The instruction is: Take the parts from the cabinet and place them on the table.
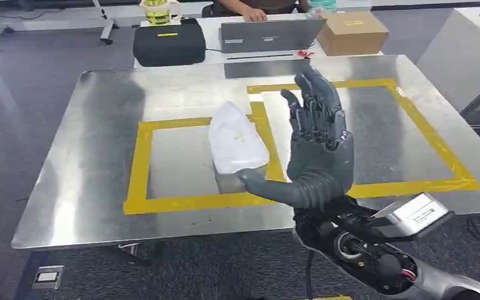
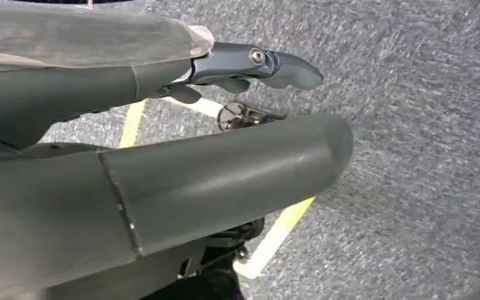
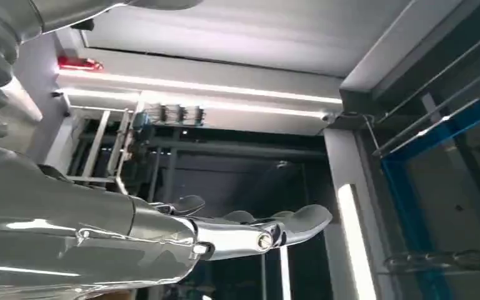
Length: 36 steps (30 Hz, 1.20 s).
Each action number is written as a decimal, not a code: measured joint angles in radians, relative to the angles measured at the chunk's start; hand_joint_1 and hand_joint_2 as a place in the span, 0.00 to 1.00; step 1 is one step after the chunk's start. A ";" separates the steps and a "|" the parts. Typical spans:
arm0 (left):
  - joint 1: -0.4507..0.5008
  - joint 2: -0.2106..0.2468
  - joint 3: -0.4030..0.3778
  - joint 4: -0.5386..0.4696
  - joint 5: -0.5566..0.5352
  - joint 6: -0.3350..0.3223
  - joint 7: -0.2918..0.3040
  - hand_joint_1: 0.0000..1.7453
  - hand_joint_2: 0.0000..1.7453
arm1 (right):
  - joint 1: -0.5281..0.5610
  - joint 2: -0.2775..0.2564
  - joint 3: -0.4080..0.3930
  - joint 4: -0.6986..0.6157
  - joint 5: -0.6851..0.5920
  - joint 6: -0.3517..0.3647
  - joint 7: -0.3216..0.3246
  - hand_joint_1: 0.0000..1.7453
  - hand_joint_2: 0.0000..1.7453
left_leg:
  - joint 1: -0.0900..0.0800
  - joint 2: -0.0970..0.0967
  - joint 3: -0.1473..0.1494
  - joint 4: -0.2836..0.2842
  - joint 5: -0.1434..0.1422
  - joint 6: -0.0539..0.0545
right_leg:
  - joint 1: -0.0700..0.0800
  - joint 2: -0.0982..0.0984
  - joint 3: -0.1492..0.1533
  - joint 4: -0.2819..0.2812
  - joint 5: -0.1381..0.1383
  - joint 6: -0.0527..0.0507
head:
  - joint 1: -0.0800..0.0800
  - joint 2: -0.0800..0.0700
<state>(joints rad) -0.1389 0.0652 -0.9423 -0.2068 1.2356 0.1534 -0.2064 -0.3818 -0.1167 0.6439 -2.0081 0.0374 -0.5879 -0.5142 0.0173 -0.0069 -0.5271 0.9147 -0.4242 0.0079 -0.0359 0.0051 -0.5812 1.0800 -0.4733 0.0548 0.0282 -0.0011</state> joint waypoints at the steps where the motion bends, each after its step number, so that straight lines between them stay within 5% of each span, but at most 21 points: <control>1: 0.000 0.000 0.001 0.000 0.000 -0.002 0.000 0.00 0.00 | 0.000 0.000 -0.001 0.000 0.000 0.000 0.000 0.00 1.00 | 0.004 -0.001 0.001 0.010 -0.008 -0.011 | -0.007 0.000 0.038 -0.088 0.031 0.010 | 0.003 0.000; 2: 0.000 0.005 0.003 0.000 0.000 -0.003 0.000 0.00 0.00 | 0.000 0.000 -0.002 0.003 -0.002 0.001 0.000 0.00 1.00 | 0.000 -0.004 -0.005 0.018 -0.012 -0.022 | 0.006 0.006 0.048 -0.102 0.009 0.016 | 0.013 0.000; 3: -0.002 0.005 0.004 0.000 0.000 -0.003 0.001 0.00 0.00 | 0.001 0.000 -0.004 0.004 -0.002 0.001 0.001 0.00 1.00 | -0.001 -0.005 -0.016 0.034 -0.014 -0.027 | -0.001 0.007 0.055 -0.109 0.007 -0.008 | 0.014 0.000; 4: -0.002 0.004 0.005 0.000 0.000 -0.003 0.001 0.00 0.00 | 0.004 0.000 -0.006 0.007 -0.004 0.001 0.002 0.00 1.00 | -0.003 -0.004 -0.019 0.031 -0.008 -0.032 | 0.005 0.010 0.048 -0.103 0.009 -0.017 | -0.001 0.000; 7: 0.000 0.002 0.005 0.000 0.000 -0.003 0.002 0.00 0.00 | 0.003 0.000 -0.007 0.010 -0.006 0.003 0.003 0.00 1.00 | 0.005 -0.002 -0.024 0.044 -0.020 -0.043 | 0.007 0.009 0.047 -0.104 0.014 -0.035 | -0.011 0.000; 10: -0.002 0.000 0.005 0.000 0.000 -0.004 0.002 0.00 0.00 | 0.003 0.000 -0.007 0.012 -0.009 0.006 0.002 0.00 1.00 | 0.001 0.001 -0.130 0.260 -0.129 -0.043 | 0.016 0.002 0.041 -0.104 0.016 -0.049 | -0.035 0.000; 12: 0.001 -0.001 0.005 0.000 0.000 -0.004 0.002 0.00 0.00 | 0.003 0.000 -0.007 0.015 -0.010 0.009 0.002 0.00 1.00 | -0.002 0.001 -0.196 0.382 -0.162 -0.036 | 0.024 0.001 0.038 -0.104 0.018 -0.053 | -0.039 0.000; 14: 0.002 -0.001 0.005 0.000 0.000 -0.003 0.002 0.00 0.00 | 0.003 0.000 -0.007 0.016 -0.012 0.011 0.001 0.00 1.00 | -0.012 0.001 -0.168 0.314 -0.104 -0.018 | 0.030 0.002 0.039 -0.104 0.018 -0.057 | -0.039 0.000; 16: 0.000 0.000 0.005 0.000 0.000 -0.002 0.002 0.00 0.00 | 0.003 0.000 -0.007 0.016 -0.012 0.012 0.001 0.00 1.00 | -0.027 0.001 -0.073 0.126 -0.019 0.002 | 0.032 0.003 0.040 -0.104 0.019 -0.058 | -0.039 0.000; 17: -0.002 0.003 0.005 0.000 0.000 -0.002 0.001 0.00 0.00 | 0.003 0.000 -0.008 0.016 -0.012 0.012 0.000 0.00 1.00 | -0.033 0.001 -0.040 0.060 -0.012 0.011 | 0.033 0.003 0.039 -0.104 0.019 -0.058 | -0.040 0.000; 18: -0.004 0.003 0.005 0.000 0.000 -0.002 0.001 0.00 0.00 | 0.003 0.000 -0.008 0.016 -0.012 0.012 0.000 0.00 1.00 | -0.035 0.006 -0.035 0.043 -0.012 0.007 | 0.039 0.003 0.036 -0.102 0.018 -0.056 | -0.040 0.000; 20: -0.004 0.003 0.006 0.000 0.000 -0.002 0.001 0.00 0.00 | 0.003 0.000 -0.008 0.017 -0.012 0.013 0.000 0.00 1.00 | -0.038 0.005 -0.037 0.043 -0.011 0.007 | 0.035 0.001 0.037 -0.105 0.019 -0.051 | -0.037 0.000; 22: -0.003 0.002 0.006 0.000 0.001 -0.003 0.001 0.00 0.00 | 0.003 0.000 -0.010 0.017 -0.012 0.013 0.000 0.00 1.00 | -0.027 0.008 -0.032 0.025 0.002 0.019 | 0.039 0.000 0.035 -0.096 0.011 -0.044 | -0.035 0.000; 24: -0.003 0.003 0.006 0.000 0.000 -0.004 0.001 0.00 0.00 | 0.002 0.000 -0.013 0.017 -0.012 0.015 -0.001 0.00 1.00 | -0.028 0.011 -0.031 0.023 0.004 0.024 | 0.037 -0.001 -0.003 -0.007 -0.056 -0.035 | -0.024 0.000; 26: -0.002 0.003 0.006 0.000 0.002 -0.004 0.001 0.00 0.00 | 0.005 0.000 -0.015 0.018 -0.012 0.019 0.000 0.00 1.00 | -0.029 0.011 -0.034 0.023 0.005 0.025 | 0.035 -0.001 -0.070 0.161 -0.136 -0.029 | -0.016 0.000; 27: -0.002 0.003 0.006 0.000 0.002 -0.004 0.002 0.00 0.00 | 0.006 0.000 -0.015 0.018 -0.013 0.020 0.000 0.00 1.00 | -0.029 0.012 -0.035 0.024 0.006 0.026 | 0.035 -0.001 -0.091 0.218 -0.153 -0.026 | -0.015 0.000; 29: -0.001 0.002 0.006 0.000 0.002 -0.004 0.003 0.00 0.00 | 0.007 0.000 -0.015 0.021 -0.015 0.021 0.000 0.00 1.00 | -0.028 0.011 -0.033 0.025 0.006 0.025 | 0.034 -0.001 -0.060 0.167 -0.108 -0.025 | -0.007 0.000; 31: -0.001 0.001 0.006 0.000 0.003 -0.004 0.003 0.00 0.00 | 0.006 0.000 -0.015 0.021 -0.015 0.021 -0.001 0.00 1.00 | -0.027 0.011 -0.029 0.028 0.004 0.024 | 0.032 -0.001 0.036 -0.020 -0.015 -0.027 | 0.000 0.000; 32: -0.001 0.002 0.006 0.000 0.003 -0.004 0.003 0.00 0.00 | 0.005 0.000 -0.015 0.021 -0.015 0.021 -0.001 0.00 1.00 | -0.028 0.010 -0.030 0.030 0.003 0.021 | 0.031 -0.001 0.071 -0.099 -0.007 -0.030 | 0.004 0.000; 36: -0.001 0.002 0.007 0.000 0.003 -0.004 0.003 0.00 0.00 | 0.005 0.000 -0.016 0.023 -0.015 0.021 -0.001 0.00 1.00 | -0.030 0.010 -0.047 0.037 0.017 -0.001 | 0.039 0.004 0.075 -0.113 -0.001 -0.050 | -0.002 0.000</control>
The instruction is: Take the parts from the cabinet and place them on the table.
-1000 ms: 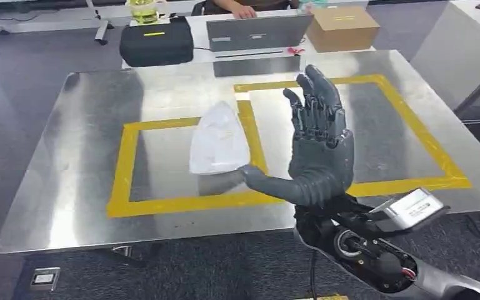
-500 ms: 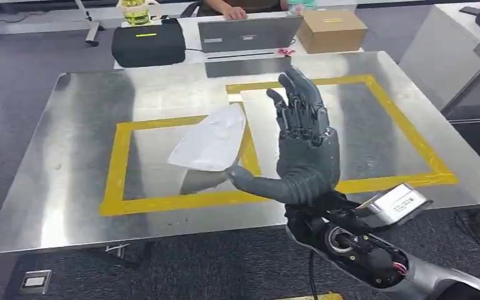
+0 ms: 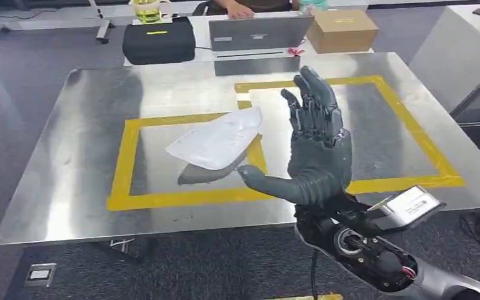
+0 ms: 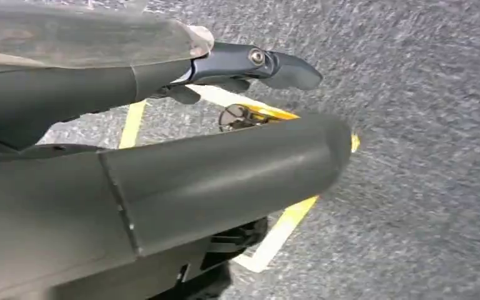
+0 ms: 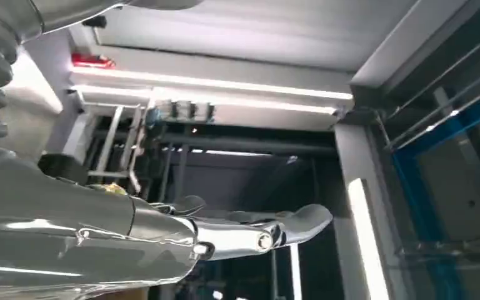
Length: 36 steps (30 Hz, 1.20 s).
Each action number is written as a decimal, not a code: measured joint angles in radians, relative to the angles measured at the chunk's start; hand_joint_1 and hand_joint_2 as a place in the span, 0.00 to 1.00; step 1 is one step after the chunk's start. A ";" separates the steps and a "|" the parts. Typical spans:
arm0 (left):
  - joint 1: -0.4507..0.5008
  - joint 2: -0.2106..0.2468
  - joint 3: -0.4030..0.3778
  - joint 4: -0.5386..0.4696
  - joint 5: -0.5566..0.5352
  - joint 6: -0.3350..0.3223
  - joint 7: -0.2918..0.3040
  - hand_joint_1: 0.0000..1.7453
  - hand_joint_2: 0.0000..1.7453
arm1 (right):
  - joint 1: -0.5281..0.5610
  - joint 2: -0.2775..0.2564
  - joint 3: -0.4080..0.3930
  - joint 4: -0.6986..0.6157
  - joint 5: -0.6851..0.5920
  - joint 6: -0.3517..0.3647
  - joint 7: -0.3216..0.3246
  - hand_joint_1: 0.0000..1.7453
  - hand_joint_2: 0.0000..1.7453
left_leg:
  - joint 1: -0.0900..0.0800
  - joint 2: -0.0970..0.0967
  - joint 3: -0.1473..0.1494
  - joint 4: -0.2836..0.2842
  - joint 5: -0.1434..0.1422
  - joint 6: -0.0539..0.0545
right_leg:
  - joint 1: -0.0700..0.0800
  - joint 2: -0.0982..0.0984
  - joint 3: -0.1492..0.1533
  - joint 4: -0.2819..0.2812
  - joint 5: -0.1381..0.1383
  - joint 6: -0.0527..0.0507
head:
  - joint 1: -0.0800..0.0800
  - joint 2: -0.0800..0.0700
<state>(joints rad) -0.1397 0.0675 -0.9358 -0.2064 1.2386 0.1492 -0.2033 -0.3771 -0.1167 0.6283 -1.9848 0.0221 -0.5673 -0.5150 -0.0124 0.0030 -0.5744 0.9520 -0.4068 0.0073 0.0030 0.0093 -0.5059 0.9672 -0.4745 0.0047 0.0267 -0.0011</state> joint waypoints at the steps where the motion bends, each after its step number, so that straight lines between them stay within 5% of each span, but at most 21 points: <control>1: -0.001 0.001 0.000 0.000 0.000 0.000 0.000 0.00 0.00 | -0.002 0.000 0.000 0.000 0.000 0.000 0.000 0.00 1.00 | -0.004 -0.001 -0.003 0.004 -0.004 -0.004 | -0.007 -0.001 0.003 -0.010 0.008 -0.010 | 0.000 0.000; 3: -0.003 0.000 0.000 0.000 0.000 0.000 0.005 0.00 0.00 | -0.002 0.000 0.000 0.000 0.000 0.000 -0.001 0.00 1.00 | 0.002 -0.003 -0.033 0.082 -0.068 -0.019 | -0.009 -0.006 -0.003 -0.012 0.016 -0.020 | -0.013 0.000; 6: -0.002 -0.001 0.000 0.000 0.000 -0.002 0.014 0.00 0.00 | -0.001 0.000 0.000 0.000 0.000 0.002 -0.001 0.00 1.00 | 0.012 -0.003 -0.138 0.314 -0.174 -0.031 | -0.007 -0.009 -0.024 -0.011 0.027 -0.027 | -0.027 0.000; 8: -0.001 -0.002 0.000 0.000 -0.001 -0.002 0.014 0.00 0.00 | 0.001 0.000 0.000 0.000 0.000 0.002 -0.001 0.00 1.00 | 0.016 -0.003 -0.124 0.300 -0.147 -0.033 | -0.007 -0.008 -0.034 -0.011 0.035 -0.025 | -0.031 0.000; 11: -0.005 0.000 0.000 0.000 -0.002 -0.002 0.014 0.00 0.00 | 0.000 0.000 -0.002 0.000 0.000 0.003 -0.001 0.00 1.00 | 0.018 -0.004 0.034 0.031 -0.042 -0.023 | -0.007 -0.007 -0.038 -0.011 0.043 -0.016 | -0.036 0.000; 12: -0.008 0.000 0.000 0.000 -0.002 -0.002 0.014 0.00 0.00 | 0.000 0.000 -0.003 0.000 0.000 0.003 -0.001 0.00 1.00 | 0.014 -0.004 0.049 -0.011 -0.049 -0.019 | -0.001 -0.007 -0.042 -0.009 0.045 -0.012 | -0.037 0.000; 16: -0.007 0.000 0.000 0.000 -0.005 -0.003 0.021 0.00 0.00 | 0.006 0.000 -0.009 0.000 0.000 0.005 -0.003 0.00 1.00 | 0.011 -0.003 0.042 -0.017 -0.030 0.004 | -0.004 -0.007 -0.046 -0.011 0.057 0.011 | -0.029 0.000; 18: -0.010 0.000 0.000 0.000 -0.011 -0.003 0.026 0.00 0.00 | 0.012 0.000 -0.015 -0.001 0.005 0.005 -0.003 0.00 1.00 | 0.015 0.004 0.035 -0.021 -0.019 0.018 | -0.007 -0.006 -0.075 0.051 -0.010 0.016 | -0.025 0.000; 20: -0.012 0.000 0.000 0.000 -0.013 -0.003 0.031 0.00 0.00 | 0.020 0.000 -0.021 -0.002 0.010 0.007 -0.003 0.00 1.00 | 0.012 0.006 0.025 -0.021 -0.011 0.026 | -0.011 -0.006 -0.127 0.214 -0.115 0.022 | -0.010 0.000; 22: -0.012 0.000 0.000 0.000 -0.014 -0.003 0.032 0.00 0.00 | 0.031 0.000 -0.026 -0.002 0.013 0.011 -0.002 0.00 1.00 | 0.010 0.006 0.011 -0.020 -0.002 0.026 | -0.012 -0.006 -0.153 0.321 -0.153 0.026 | -0.007 0.000; 24: -0.012 -0.001 0.000 0.000 -0.016 -0.003 0.033 0.00 0.00 | 0.034 0.000 -0.027 -0.002 0.016 0.012 -0.001 0.00 1.00 | 0.010 0.006 0.001 -0.019 0.006 0.022 | -0.013 -0.007 -0.089 0.236 -0.099 0.026 | 0.001 0.000; 26: -0.012 -0.001 0.000 0.000 -0.017 -0.003 0.033 0.00 0.00 | 0.034 0.000 -0.032 -0.003 0.018 0.014 -0.001 0.00 1.00 | 0.011 0.006 -0.003 -0.015 0.010 0.016 | -0.014 -0.008 0.036 0.030 -0.025 0.023 | 0.011 0.000; 27: -0.013 0.000 0.000 0.000 -0.017 -0.003 0.033 0.00 0.00 | 0.034 0.000 -0.033 -0.003 0.019 0.015 -0.001 0.00 1.00 | 0.006 0.006 -0.008 -0.013 0.013 0.011 | -0.010 -0.006 0.066 -0.025 -0.042 0.020 | 0.014 0.000; 31: -0.013 0.000 0.000 0.000 -0.019 -0.003 0.033 0.00 0.00 | 0.036 0.000 -0.035 -0.006 0.021 0.016 0.000 0.00 1.00 | 0.005 0.005 -0.014 -0.011 0.035 -0.012 | -0.007 -0.004 0.060 -0.031 -0.023 0.002 | 0.009 0.000; 33: -0.014 0.000 0.000 0.000 -0.019 -0.003 0.033 0.00 0.00 | 0.034 0.000 -0.036 -0.008 0.021 0.017 0.000 0.00 1.00 | 0.010 0.002 -0.041 0.038 -0.023 -0.024 | -0.013 -0.009 0.047 -0.037 -0.006 -0.016 | -0.002 0.000; 36: -0.013 -0.002 0.000 0.000 -0.019 -0.003 0.034 0.00 0.00 | 0.035 0.000 -0.036 -0.008 0.021 0.017 0.000 0.00 1.00 | 0.016 0.001 -0.132 0.272 -0.164 -0.038 | -0.011 -0.011 0.013 -0.036 0.017 -0.024 | -0.021 0.000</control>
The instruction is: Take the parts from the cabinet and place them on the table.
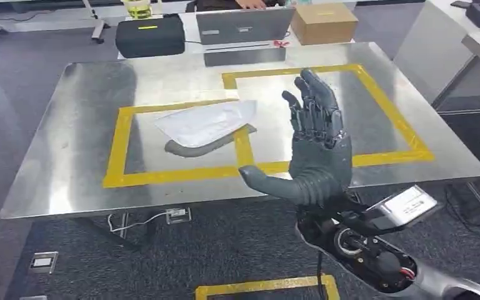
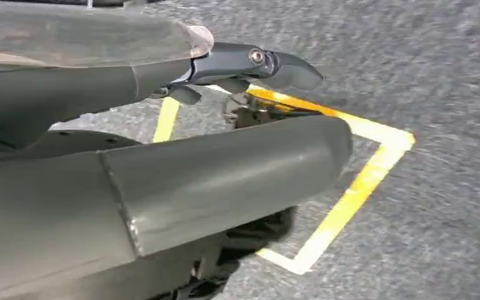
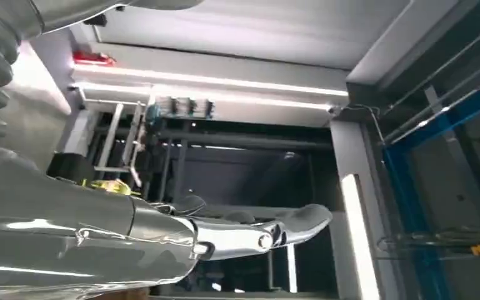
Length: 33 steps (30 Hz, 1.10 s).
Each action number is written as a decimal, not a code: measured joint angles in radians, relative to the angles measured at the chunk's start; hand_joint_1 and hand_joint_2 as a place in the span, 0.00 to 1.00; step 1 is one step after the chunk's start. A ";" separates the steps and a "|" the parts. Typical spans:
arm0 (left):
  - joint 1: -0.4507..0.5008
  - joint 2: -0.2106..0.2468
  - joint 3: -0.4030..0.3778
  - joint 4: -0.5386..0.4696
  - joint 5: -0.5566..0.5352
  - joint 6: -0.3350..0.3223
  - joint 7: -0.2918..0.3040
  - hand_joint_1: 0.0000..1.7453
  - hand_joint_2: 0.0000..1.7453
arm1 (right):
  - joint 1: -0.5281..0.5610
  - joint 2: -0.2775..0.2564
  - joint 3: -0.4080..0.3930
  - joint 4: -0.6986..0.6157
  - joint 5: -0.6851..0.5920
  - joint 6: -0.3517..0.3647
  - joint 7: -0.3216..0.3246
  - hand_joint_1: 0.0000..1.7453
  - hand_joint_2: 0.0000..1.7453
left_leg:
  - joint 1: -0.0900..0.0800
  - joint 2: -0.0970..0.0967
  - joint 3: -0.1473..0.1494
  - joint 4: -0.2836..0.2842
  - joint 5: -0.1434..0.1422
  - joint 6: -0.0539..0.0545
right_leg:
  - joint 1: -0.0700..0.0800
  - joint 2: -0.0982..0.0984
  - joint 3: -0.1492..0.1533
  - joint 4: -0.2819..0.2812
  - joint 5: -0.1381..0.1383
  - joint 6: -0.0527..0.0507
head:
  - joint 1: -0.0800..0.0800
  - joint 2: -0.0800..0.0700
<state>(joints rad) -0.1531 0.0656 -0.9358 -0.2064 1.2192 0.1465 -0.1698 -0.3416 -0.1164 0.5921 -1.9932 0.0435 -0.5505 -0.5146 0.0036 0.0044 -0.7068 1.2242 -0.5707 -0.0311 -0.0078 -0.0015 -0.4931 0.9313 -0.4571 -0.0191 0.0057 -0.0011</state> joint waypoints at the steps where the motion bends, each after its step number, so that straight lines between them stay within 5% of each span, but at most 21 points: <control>1: 0.000 0.000 0.000 0.000 0.000 0.000 0.000 0.00 0.00 | 0.002 0.000 0.000 0.000 0.000 0.000 0.000 0.00 1.00 | 0.002 0.000 -0.015 0.054 -0.011 -0.003 | 0.000 0.000 -0.010 0.000 0.008 0.001 | -0.004 0.000; 3: 0.000 0.000 0.000 0.000 0.000 0.000 0.000 0.00 0.00 | 0.004 0.000 0.000 0.000 0.000 0.000 0.000 0.00 1.00 | 0.004 0.000 0.034 -0.002 0.033 -0.003 | 0.000 0.000 -0.025 0.001 0.018 0.003 | -0.009 0.000; 5: -0.001 0.000 0.000 0.000 0.000 0.000 0.000 0.00 0.00 | 0.004 0.000 -0.003 0.000 0.000 0.000 0.000 0.00 1.00 | 0.005 0.000 0.153 -0.191 0.103 0.004 | 0.000 0.001 -0.033 0.002 0.025 0.008 | -0.012 0.000; 6: -0.003 0.000 0.000 0.000 0.000 0.000 0.000 0.00 0.00 | 0.004 0.000 -0.004 0.000 0.000 0.000 0.000 0.00 1.00 | 0.005 -0.001 0.205 -0.273 0.113 0.011 | 0.001 0.001 -0.036 0.003 0.028 0.013 | -0.015 0.000; 7: -0.004 0.000 0.000 0.000 0.000 0.001 0.000 0.00 0.00 | 0.003 0.000 -0.006 -0.002 0.000 0.000 0.001 0.00 1.00 | -0.001 -0.002 0.217 -0.307 0.113 0.016 | 0.006 0.001 -0.041 0.004 0.032 0.018 | -0.016 0.000; 10: -0.003 0.000 0.000 0.000 0.002 0.003 0.000 0.00 0.00 | 0.004 0.000 -0.006 -0.002 0.000 0.005 0.003 0.00 1.00 | -0.007 -0.002 0.207 -0.305 0.121 0.031 | 0.001 0.000 -0.042 0.002 0.045 0.037 | -0.007 0.000; 11: -0.003 0.000 0.000 0.000 0.002 0.003 0.000 0.00 0.00 | 0.003 0.000 -0.006 -0.002 0.000 0.005 0.003 0.00 1.00 | 0.003 0.002 0.206 -0.318 0.131 0.045 | 0.004 0.002 -0.048 0.007 0.039 0.042 | -0.005 0.000; 12: -0.004 -0.001 0.000 0.000 0.003 0.003 0.000 0.00 0.00 | 0.004 0.000 -0.008 -0.002 0.000 0.006 0.004 0.00 1.00 | 0.002 0.004 0.200 -0.318 0.137 0.051 | 0.001 0.003 -0.064 0.036 0.004 0.045 | -0.003 0.000; 14: -0.004 0.001 0.000 0.000 0.003 0.003 -0.001 0.00 0.00 | 0.005 0.000 -0.011 -0.002 0.000 0.007 0.007 0.00 1.00 | -0.001 0.006 0.189 -0.318 0.145 0.062 | -0.001 0.003 -0.116 0.185 -0.102 0.049 | 0.011 0.000; 16: -0.004 0.001 0.000 0.000 0.003 0.003 -0.002 0.00 0.00 | 0.006 0.000 -0.011 0.000 -0.004 0.010 0.008 0.00 1.00 | -0.004 0.007 0.175 -0.316 0.155 0.064 | -0.002 0.003 -0.158 0.332 -0.161 0.052 | 0.015 0.000; 18: -0.002 -0.001 0.000 0.000 0.003 0.003 -0.002 0.00 0.00 | 0.010 0.000 -0.011 0.000 -0.005 0.013 0.009 0.00 1.00 | -0.005 0.006 0.163 -0.313 0.163 0.062 | -0.002 0.003 -0.118 0.296 -0.123 0.053 | 0.020 0.000; 20: -0.002 -0.002 0.000 0.000 0.003 0.003 -0.002 0.00 0.00 | 0.009 0.000 -0.011 0.000 -0.005 0.014 0.009 0.00 1.00 | -0.005 0.005 0.157 -0.307 0.166 0.059 | -0.003 0.002 -0.006 0.110 -0.042 0.049 | 0.028 0.000; 21: -0.002 -0.002 0.000 0.000 0.004 0.003 -0.002 0.00 0.00 | 0.008 0.000 -0.012 0.000 -0.005 0.014 0.009 0.00 1.00 | -0.005 0.005 0.155 -0.302 0.167 0.057 | -0.002 0.002 0.039 0.025 -0.032 0.046 | 0.034 0.000; 22: -0.003 -0.002 0.000 0.000 0.004 0.004 -0.003 0.00 0.00 | 0.008 0.000 -0.012 0.000 -0.005 0.015 0.009 0.00 1.00 | -0.010 0.004 0.147 -0.298 0.171 0.051 | 0.003 0.004 0.067 -0.003 -0.040 0.043 | 0.037 0.000; 24: -0.003 -0.003 0.000 0.000 0.006 0.005 -0.003 0.00 0.00 | 0.008 0.002 -0.012 0.000 -0.005 0.016 0.009 0.00 1.00 | -0.010 0.004 0.139 -0.295 0.185 0.037 | 0.005 0.006 0.054 -0.006 -0.035 0.039 | 0.032 0.000; 26: -0.001 -0.002 0.000 0.000 0.006 0.005 -0.003 0.00 0.00 | 0.009 0.003 -0.012 0.000 -0.005 0.016 0.009 0.00 1.00 | -0.014 0.004 0.131 -0.294 0.191 0.025 | -0.002 0.005 0.045 -0.010 -0.022 0.022 | 0.029 0.000; 28: -0.002 -0.003 0.000 0.000 0.006 0.004 -0.003 0.00 0.00 | 0.006 0.005 -0.012 0.000 -0.005 0.017 0.011 0.00 1.00 | -0.007 0.000 0.099 -0.220 0.114 0.013 | -0.004 0.000 0.029 -0.011 -0.008 0.009 | 0.018 0.000; 30: -0.001 -0.004 0.000 0.000 0.008 0.003 -0.003 0.00 0.00 | 0.006 0.005 -0.012 0.001 0.002 0.020 0.021 0.00 1.00 | -0.001 0.000 0.027 -0.045 0.013 0.002 | -0.001 -0.003 0.006 -0.010 0.007 0.000 | 0.003 0.000; 31: 0.000 -0.005 0.000 0.000 0.010 0.003 -0.003 0.00 0.00 | 0.006 0.005 -0.012 0.003 0.005 0.023 0.032 0.00 1.00 | 0.001 0.000 0.001 0.027 -0.013 -0.001 | 0.001 -0.003 -0.006 -0.009 0.014 0.000 | 0.000 0.000; 33: 0.003 -0.005 0.000 0.000 0.017 0.003 -0.003 0.00 0.00 | 0.008 0.005 -0.013 0.011 0.003 0.032 0.053 0.00 1.00 | 0.003 0.000 0.017 0.030 0.014 -0.002 | 0.001 -0.003 -0.025 -0.007 0.027 0.001 | -0.006 0.000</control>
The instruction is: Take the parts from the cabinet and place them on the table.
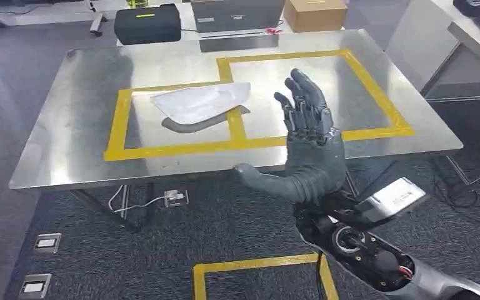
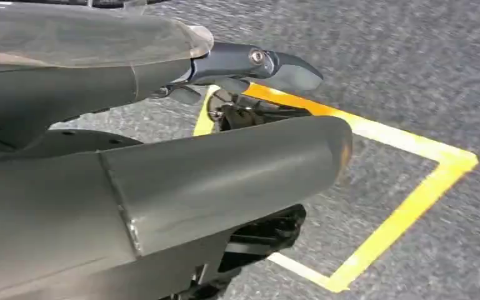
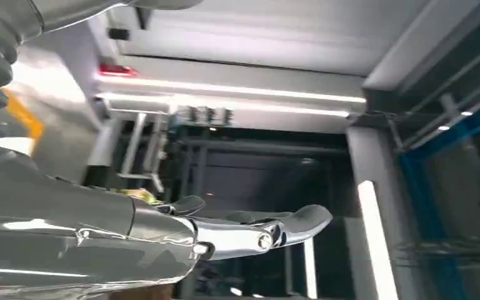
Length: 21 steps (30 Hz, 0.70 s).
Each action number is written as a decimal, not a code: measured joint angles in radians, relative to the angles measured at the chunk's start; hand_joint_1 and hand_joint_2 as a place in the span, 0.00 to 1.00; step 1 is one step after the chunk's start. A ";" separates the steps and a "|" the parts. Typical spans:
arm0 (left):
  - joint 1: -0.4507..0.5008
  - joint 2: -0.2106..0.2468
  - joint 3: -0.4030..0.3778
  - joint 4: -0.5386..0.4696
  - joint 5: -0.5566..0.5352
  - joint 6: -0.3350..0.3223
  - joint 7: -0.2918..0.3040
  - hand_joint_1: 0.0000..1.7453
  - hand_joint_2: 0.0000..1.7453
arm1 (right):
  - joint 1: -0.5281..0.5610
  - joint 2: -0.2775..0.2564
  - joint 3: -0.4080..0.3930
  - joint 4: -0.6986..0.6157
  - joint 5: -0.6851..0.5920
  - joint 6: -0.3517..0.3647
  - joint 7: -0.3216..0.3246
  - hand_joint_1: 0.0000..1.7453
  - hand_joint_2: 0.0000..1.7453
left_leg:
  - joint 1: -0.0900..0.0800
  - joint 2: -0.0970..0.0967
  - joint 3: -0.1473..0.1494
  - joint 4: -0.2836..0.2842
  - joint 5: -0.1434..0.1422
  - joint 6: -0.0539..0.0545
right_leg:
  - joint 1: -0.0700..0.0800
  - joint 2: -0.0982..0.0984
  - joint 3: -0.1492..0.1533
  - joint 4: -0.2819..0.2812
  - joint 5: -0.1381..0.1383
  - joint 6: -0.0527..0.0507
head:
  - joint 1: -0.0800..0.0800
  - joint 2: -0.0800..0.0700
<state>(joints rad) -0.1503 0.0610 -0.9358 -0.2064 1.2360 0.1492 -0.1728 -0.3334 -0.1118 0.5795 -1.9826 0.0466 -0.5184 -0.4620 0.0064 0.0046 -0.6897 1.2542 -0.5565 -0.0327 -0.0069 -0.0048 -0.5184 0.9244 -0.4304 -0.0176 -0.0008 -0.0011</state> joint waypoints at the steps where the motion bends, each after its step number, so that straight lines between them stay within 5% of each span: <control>1: 0.001 0.000 0.000 0.000 0.001 0.000 -0.001 0.00 0.00 | 0.000 0.000 -0.001 0.005 -0.011 0.009 0.007 0.00 1.00 | 0.000 0.000 0.047 -0.071 0.041 0.002 | 0.000 0.001 -0.010 0.002 0.006 0.002 | -0.003 0.000; 3: 0.001 0.001 0.000 0.000 0.004 0.000 -0.003 0.00 0.00 | 0.003 0.000 -0.010 0.016 -0.041 0.024 0.010 0.00 1.00 | 0.000 0.000 0.168 -0.267 0.100 0.012 | 0.000 0.003 -0.021 0.007 0.014 0.008 | -0.007 0.000; 4: 0.000 0.002 0.000 0.000 0.005 0.000 -0.005 0.00 0.00 | 0.004 0.000 -0.017 0.023 -0.054 0.026 0.008 0.00 1.00 | -0.004 -0.002 0.209 -0.331 0.094 0.018 | 0.006 0.003 -0.029 0.009 0.017 0.013 | -0.008 0.000; 8: 0.008 0.001 0.000 0.000 0.010 0.000 -0.008 0.00 0.00 | 0.015 0.000 -0.037 0.048 -0.067 0.030 0.003 0.00 1.00 | -0.007 -0.001 0.197 -0.345 0.109 0.041 | 0.003 0.002 -0.032 0.009 0.034 0.036 | 0.002 0.000; 10: 0.009 0.000 0.000 0.000 0.011 0.000 -0.013 0.00 0.00 | 0.023 -0.001 -0.052 0.060 -0.071 0.032 0.000 0.00 1.00 | -0.002 0.006 0.189 -0.350 0.123 0.061 | -0.001 0.004 -0.055 0.064 -0.030 0.043 | 0.006 0.000; 12: 0.009 0.001 0.000 0.000 0.013 0.000 -0.016 0.00 0.00 | 0.038 -0.005 -0.063 0.074 -0.073 0.035 -0.002 0.00 1.00 | -0.004 0.007 0.174 -0.350 0.134 0.069 | -0.003 0.004 -0.120 0.234 -0.138 0.051 | 0.019 0.000; 13: 0.009 0.001 0.000 0.000 0.013 0.000 -0.016 0.00 0.00 | 0.045 -0.005 -0.067 0.080 -0.074 0.036 -0.003 0.00 1.00 | -0.005 0.007 0.164 -0.349 0.140 0.069 | -0.003 0.004 -0.143 0.318 -0.172 0.054 | 0.020 0.000; 14: 0.010 0.000 0.000 0.000 0.013 0.000 -0.016 0.00 0.00 | 0.050 -0.007 -0.070 0.086 -0.074 0.036 -0.004 0.00 1.00 | -0.006 0.007 0.155 -0.348 0.146 0.068 | -0.004 0.004 -0.147 0.358 -0.179 0.057 | 0.023 0.000; 16: 0.013 -0.001 0.000 0.000 0.013 0.000 -0.016 0.00 0.00 | 0.054 -0.008 -0.076 0.096 -0.074 0.037 -0.005 0.00 1.00 | -0.006 0.007 0.140 -0.345 0.156 0.064 | -0.004 0.004 -0.084 0.280 -0.127 0.057 | 0.029 0.000; 18: 0.013 -0.002 0.000 0.000 0.013 0.000 -0.016 0.00 0.00 | 0.054 -0.008 -0.082 0.102 -0.074 0.037 -0.005 0.00 1.00 | -0.006 0.006 0.132 -0.336 0.160 0.060 | -0.005 0.003 0.039 0.079 -0.053 0.054 | 0.041 0.000; 19: 0.013 -0.002 0.000 0.000 0.013 0.000 -0.016 0.00 0.00 | 0.054 -0.008 -0.086 0.106 -0.074 0.037 -0.004 0.00 1.00 | -0.009 0.006 0.125 -0.332 0.162 0.055 | -0.004 0.004 0.072 0.015 -0.071 0.051 | 0.044 0.000; 21: 0.012 -0.002 0.000 0.000 0.014 0.000 -0.016 0.00 0.00 | 0.057 -0.008 -0.091 0.112 -0.082 0.037 0.002 0.00 1.00 | -0.013 0.005 0.116 -0.325 0.177 0.041 | 0.001 0.008 0.079 0.002 -0.062 0.043 | 0.042 0.000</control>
<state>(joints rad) -0.1385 0.0595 -0.9354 -0.2064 1.2497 0.1495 -0.1888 -0.2762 -0.1194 0.4883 -1.8708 -0.0355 -0.4818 -0.4604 -0.0063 0.0098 -0.5737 0.9289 -0.3797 0.0080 -0.0062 0.0037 -0.4399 0.9266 -0.4928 0.0256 0.0416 -0.0011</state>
